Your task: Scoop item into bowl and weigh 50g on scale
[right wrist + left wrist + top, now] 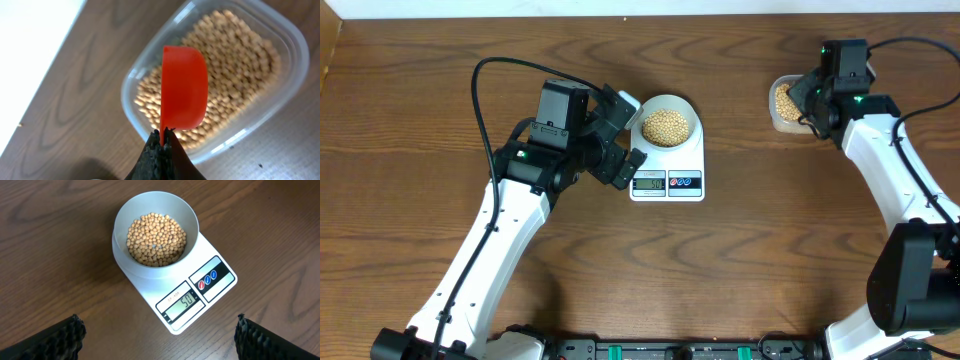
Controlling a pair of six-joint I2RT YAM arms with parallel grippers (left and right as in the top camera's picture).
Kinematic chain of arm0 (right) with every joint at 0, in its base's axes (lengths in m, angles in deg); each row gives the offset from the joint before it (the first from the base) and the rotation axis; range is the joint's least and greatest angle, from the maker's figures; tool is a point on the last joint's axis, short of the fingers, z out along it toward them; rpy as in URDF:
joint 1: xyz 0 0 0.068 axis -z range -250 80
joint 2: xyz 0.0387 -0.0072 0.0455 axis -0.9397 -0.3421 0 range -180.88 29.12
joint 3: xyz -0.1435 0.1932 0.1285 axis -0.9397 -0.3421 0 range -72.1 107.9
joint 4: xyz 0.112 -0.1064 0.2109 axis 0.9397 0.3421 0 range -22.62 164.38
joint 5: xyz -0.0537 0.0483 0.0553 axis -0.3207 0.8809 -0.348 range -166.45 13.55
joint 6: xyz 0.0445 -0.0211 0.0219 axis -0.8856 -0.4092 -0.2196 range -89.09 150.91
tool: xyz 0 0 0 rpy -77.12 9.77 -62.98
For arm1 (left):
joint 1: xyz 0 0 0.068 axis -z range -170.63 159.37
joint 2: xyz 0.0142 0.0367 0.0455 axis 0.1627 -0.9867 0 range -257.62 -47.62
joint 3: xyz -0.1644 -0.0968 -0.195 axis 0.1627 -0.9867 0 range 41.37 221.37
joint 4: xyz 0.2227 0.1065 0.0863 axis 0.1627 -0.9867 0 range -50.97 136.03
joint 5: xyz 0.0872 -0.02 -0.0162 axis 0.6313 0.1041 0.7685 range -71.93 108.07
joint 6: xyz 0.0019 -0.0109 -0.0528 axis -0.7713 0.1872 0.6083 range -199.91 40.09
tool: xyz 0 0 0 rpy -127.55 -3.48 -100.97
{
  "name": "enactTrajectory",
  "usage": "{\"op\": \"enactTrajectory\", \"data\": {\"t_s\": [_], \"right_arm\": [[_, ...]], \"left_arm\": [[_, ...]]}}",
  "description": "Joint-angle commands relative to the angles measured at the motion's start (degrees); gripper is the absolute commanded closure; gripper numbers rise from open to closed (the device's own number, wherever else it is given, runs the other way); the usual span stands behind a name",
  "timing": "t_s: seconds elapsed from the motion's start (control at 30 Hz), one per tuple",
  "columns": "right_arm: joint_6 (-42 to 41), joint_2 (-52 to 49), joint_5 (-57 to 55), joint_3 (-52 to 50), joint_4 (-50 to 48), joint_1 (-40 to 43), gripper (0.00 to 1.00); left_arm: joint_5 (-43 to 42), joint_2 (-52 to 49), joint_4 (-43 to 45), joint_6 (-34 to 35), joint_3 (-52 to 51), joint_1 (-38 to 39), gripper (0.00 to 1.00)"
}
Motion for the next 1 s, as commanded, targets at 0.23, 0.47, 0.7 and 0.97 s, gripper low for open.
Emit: {"op": "enactTrajectory", "data": {"t_s": [0.23,0.47,0.7,0.97], "right_arm": [[-2.25,-0.48,-0.79,-3.13,-0.09,-1.97,0.52],[-1.9,-0.48,-1.03,-3.13,0.46,-1.99,0.19],[1.14,-0.46,-1.66,-3.13,3.06,-1.84,0.01],[4.79,-0.46,-3.21,-3.1,7.5,-1.84,0.01]], "left_arm": [[0.37,-0.44,-0.07,-0.13,-0.13,-0.02,0.02],[0.37,-0.44,-0.07,-0.13,-0.11,-0.02,0.02],[0.37,-0.44,-0.07,-0.13,-0.13,-0.02,0.02],[0.37,-0.44,-0.07,-0.13,-0.13,-0.02,0.02]]}}
